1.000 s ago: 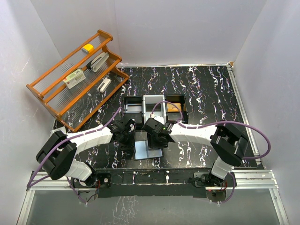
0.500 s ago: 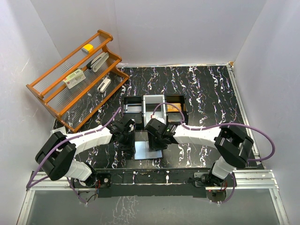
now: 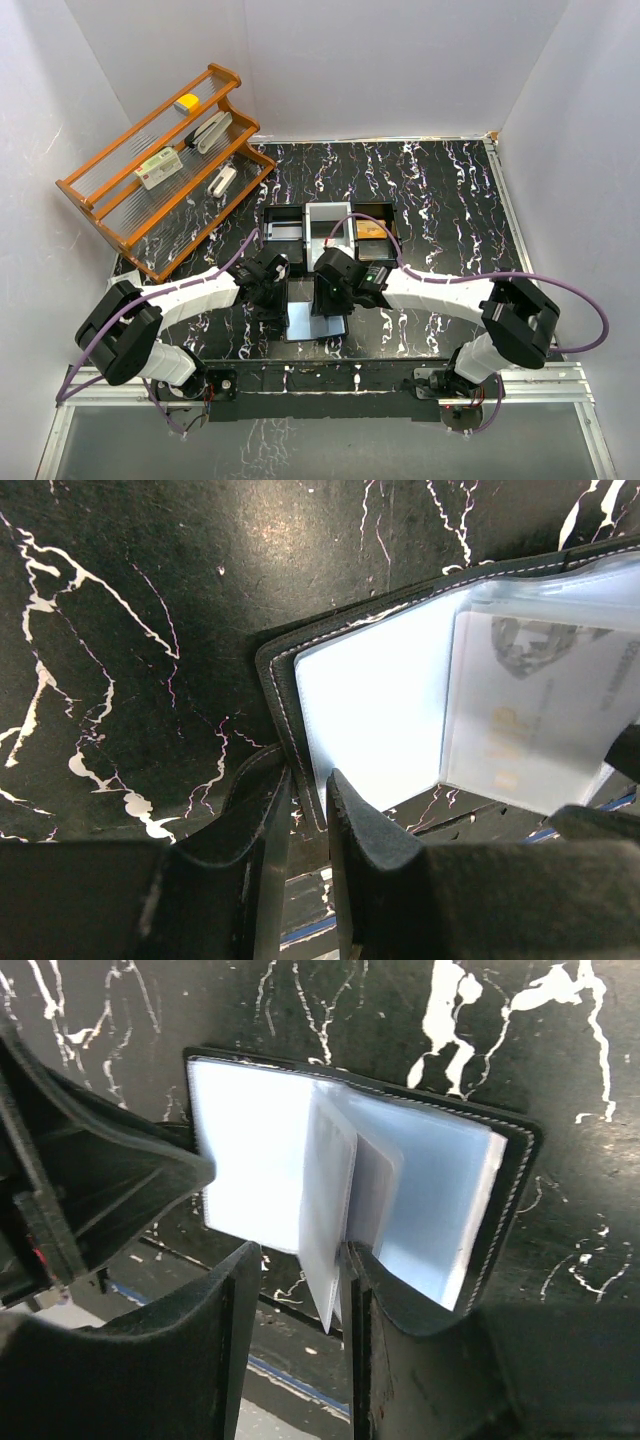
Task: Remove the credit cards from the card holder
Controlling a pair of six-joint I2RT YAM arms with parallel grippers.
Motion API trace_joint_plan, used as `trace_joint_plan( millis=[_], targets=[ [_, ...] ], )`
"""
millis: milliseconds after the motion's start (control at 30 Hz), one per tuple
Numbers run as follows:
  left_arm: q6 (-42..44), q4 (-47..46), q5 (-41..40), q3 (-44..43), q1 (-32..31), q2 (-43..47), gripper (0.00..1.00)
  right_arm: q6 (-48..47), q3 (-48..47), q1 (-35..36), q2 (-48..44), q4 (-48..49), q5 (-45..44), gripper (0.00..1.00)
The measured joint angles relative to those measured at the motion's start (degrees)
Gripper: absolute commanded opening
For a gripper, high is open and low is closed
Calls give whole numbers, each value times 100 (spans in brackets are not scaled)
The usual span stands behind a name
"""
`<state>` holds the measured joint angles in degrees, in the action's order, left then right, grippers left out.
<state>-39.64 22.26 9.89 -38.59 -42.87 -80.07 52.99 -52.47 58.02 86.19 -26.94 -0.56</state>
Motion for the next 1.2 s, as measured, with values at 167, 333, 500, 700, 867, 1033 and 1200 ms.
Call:
trace_joint_plan(
  millis=[167, 333, 500, 700, 867, 1033, 1200],
  targets=[
    [0, 0, 0, 0, 0, 0, 19, 107, 17, 11, -52, 203, 98, 34],
    [2, 0, 0, 0, 0, 0, 19, 131, 20, 11, -48, 262, 173, 33],
    [0, 0, -4, 0, 0, 0, 20, 129, 20, 11, -46, 404, 334, 35],
    [-140, 37, -129, 35, -13, 129, 23, 127, 55, 11, -37, 835, 627, 41],
    [-422, 227, -520, 114, -28, 715, 27, 160, 142, 2, 125, 1399, 1069, 43],
    [-734, 533, -994, 120, -28, 1320, 31, 295, 291, -37, 280, 1818, 1482, 43],
    [-852, 654, -1224, 122, -35, 1683, 37, 385, 398, -92, 260, 1998, 1486, 43]
  ],
)
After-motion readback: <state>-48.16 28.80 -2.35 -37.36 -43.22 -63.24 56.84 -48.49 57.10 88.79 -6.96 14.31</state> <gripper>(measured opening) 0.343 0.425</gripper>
